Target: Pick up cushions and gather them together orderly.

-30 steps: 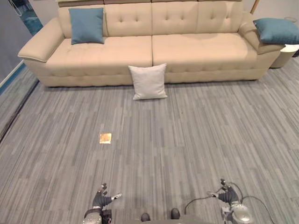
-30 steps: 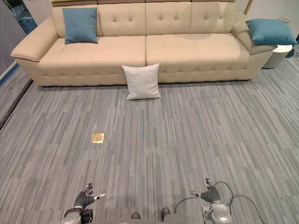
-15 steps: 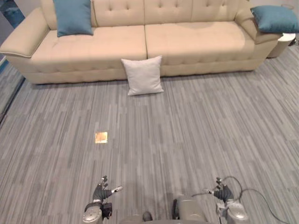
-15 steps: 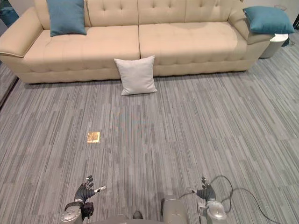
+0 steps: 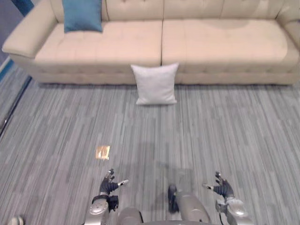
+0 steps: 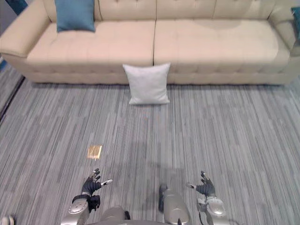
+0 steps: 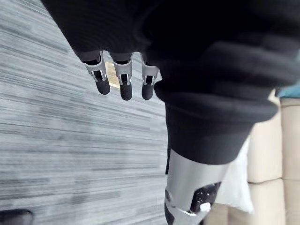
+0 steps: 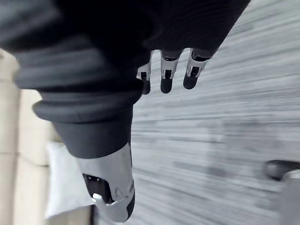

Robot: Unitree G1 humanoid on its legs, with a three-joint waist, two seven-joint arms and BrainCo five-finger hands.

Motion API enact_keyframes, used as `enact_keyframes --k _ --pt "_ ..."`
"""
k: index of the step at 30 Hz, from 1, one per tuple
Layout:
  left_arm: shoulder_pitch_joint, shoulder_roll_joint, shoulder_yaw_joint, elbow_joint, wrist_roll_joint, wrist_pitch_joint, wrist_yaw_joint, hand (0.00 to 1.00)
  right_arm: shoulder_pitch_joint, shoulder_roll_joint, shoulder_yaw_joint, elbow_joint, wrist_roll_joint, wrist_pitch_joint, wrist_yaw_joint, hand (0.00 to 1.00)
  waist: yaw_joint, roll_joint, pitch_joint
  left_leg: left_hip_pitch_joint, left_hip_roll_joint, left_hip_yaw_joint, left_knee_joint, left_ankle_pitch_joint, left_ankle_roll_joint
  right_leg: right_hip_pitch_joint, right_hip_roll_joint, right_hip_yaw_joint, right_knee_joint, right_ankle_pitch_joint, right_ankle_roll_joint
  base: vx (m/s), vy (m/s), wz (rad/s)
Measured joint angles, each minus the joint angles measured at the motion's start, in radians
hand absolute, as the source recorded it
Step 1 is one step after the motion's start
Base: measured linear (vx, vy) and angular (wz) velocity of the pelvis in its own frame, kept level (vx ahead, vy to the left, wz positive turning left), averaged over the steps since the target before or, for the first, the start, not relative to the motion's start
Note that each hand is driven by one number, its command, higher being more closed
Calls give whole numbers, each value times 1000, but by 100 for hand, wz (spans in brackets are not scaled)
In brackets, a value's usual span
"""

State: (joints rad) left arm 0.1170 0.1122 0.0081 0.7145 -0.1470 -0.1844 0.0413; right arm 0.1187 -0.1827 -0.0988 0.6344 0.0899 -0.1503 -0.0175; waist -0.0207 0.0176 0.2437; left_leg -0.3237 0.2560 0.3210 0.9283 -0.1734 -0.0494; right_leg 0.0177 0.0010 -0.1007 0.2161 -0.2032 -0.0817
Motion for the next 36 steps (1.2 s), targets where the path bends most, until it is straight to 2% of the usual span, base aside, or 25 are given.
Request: enact_keyframes --k 3,4,6,7,8,9,10,11,14,16,18,19,20,21,22,23,24,25,26,27,29,31,33,35,36 --pt "13 -7 -4 2 0 0 1 0 -1 -2 -4 11 0 1 -1 0 26 1 -1 -33 -111 -50 -531 41 -46 109 -21 35 -76 -29 31 529 73 -40" --pt "22 -11 -7 3 0 0 1 0 -3 -7 -6 31 -1 1 -3 0 36 16 -7 -37 -139 -102 -695 78 -88 144 -15 58 -104 -46 52 636 236 -64" --pt "23 -2 -6 27 1 1 3 0 -3 -7 -4 68 -3 2 -3 0 44 27 -20 -49 -151 -136 -697 190 -23 195 -21 91 -106 -92 85 608 269 -58" --pt "25 1 -5 45 3 2 4 0 2 -1 -5 86 -8 1 -3 0 34 0 -36 -39 -193 -151 -688 235 36 181 -58 107 -29 -113 114 633 257 -25" --pt "19 1 -9 46 3 1 1 0 8 2 -8 102 -16 2 -3 0 29 -31 -39 -9 -222 -140 -687 210 73 115 -96 125 141 -126 138 641 240 -12" --pt "19 1 -10 46 3 1 1 0 8 3 -8 102 -16 2 -3 0 29 -32 -39 -9 -223 -140 -687 210 74 113 -97 126 145 -126 139 756 270 -4" --pt "18 7 -20 49 5 1 1 0 15 10 -9 131 -22 4 0 0 15 -70 -38 68 -276 -127 -687 156 99 -6 -146 140 487 -33 264 617 197 17" --pt "18 20 -33 55 6 3 2 0 21 16 -4 141 -22 6 1 0 -1 -73 -36 135 -287 -128 -690 117 115 -72 -169 139 683 31 303 614 185 14" --pt "18 40 -47 55 4 2 4 0 21 17 26 139 -22 3 3 0 -14 -54 -34 300 -283 -127 -752 64 118 -184 -176 85 839 -32 194 527 119 -11" --pt "-3 59 -46 60 3 2 4 0 -2 16 51 137 -22 1 3 0 -22 -31 -22 404 -256 -124 -803 38 110 -272 -140 26 721 -82 136 443 15 -6" --pt "-33 69 -45 65 3 1 4 0 -11 16 60 144 -23 1 3 0 -28 -28 -18 451 -237 -124 -825 34 106 -362 -104 2 468 -79 139 514 -82 15" --pt "-39 71 -45 66 3 1 4 0 -14 16 60 155 -23 2 3 0 -36 -31 -16 467 -231 -126 -827 29 98 -375 -89 6 313 -32 142 567 -141 43" --pt "-36 81 -45 68 3 0 4 0 -9 16 60 164 -23 3 3 0 -46 -47 -21 496 -238 -127 -827 8 64 -363 -74 33 90 86 144 586 -159 46" --pt "-23 88 -46 73 4 0 4 0 19 15 60 173 -24 3 3 0 -48 -78 -25 538 -262 -140 -821 -36 20 -353 -75 75 7 277 129 516 -152 44" --pt "-20 76 -44 89 6 1 3 0 24 7 59 181 -24 5 2 0 -51 -71 -26 559 -252 -155 -815 -55 8 -352 -72 86 42 322 82 513 -163 18" --pt "-15 49 -43 100 11 2 2 0 16 -4 56 186 -25 16 1 0 -48 -37 -38 553 -212 -157 -771 -58 -13 -363 -52 69 99 263 69 403 -157 10" --pt "-15 38 -43 100 12 3 2 0 17 -4 54 175 -25 17 2 0 -49 -30 -36 536 -202 -163 -712 -59 -15 -361 -51 60 113 234 73 471 -220 16" --pt "-17 15 -39 98 14 2 2 0 28 -1 44 152 -27 19 3 0 -54 -19 -31 462 -177 -177 -527 -52 -29 -326 -46 37 116 198 65 459 -264 42" --pt "-18 -8 -36 96 14 2 2 0 50 2 41 123 -32 22 3 0 -49 -7 -24 366 -124 -182 -288 -2 -106 -264 -33 19 101 169 53 445 -257 41" --pt "-13 -16 -36 93 15 2 1 0 60 2 41 110 -32 22 3 0 -44 -4 -24 329 -90 -180 -180 0 -118 -235 -24 13 97 154 47 487 -260 16" --pt "15 -33 -38 66 23 2 0 0 78 9 41 47 -30 20 1 0 -19 -5 -23 233 -11 -116 17 -12 -98 -145 -6 6 83 100 23 456 -212 -9" --pt "18 -39 -37 58 24 3 -1 0 73 16 38 21 -28 17 -1 0 -13 -6 -29 175 13 -59 -53 -30 -67 -100 -7 8 52 85 24 301 -82 -7" --pt "18 -42 -36 58 24 3 0 0 63 16 34 8 -21 17 -3 0 -4 2 -30 155 -7 -25 -234 -36 -54 -83 -16 20 44 81 32 258 15 -19" --pt "12 -53 -37 58 24 2 3 0 59 16 26 7 -21 17 -5 0 10 7 -32 166 -69 -49 -517 -21 -63 -79 -26 43 52 67 53 291 84 -26" --pt "10 -57 -38 59 24 2 3 0 57 15 25 7 -22 17 -6 0 11 15 -34 176 -90 -65 -632 35 -46 -87 -24 49 66 54 73 328 163 -30"
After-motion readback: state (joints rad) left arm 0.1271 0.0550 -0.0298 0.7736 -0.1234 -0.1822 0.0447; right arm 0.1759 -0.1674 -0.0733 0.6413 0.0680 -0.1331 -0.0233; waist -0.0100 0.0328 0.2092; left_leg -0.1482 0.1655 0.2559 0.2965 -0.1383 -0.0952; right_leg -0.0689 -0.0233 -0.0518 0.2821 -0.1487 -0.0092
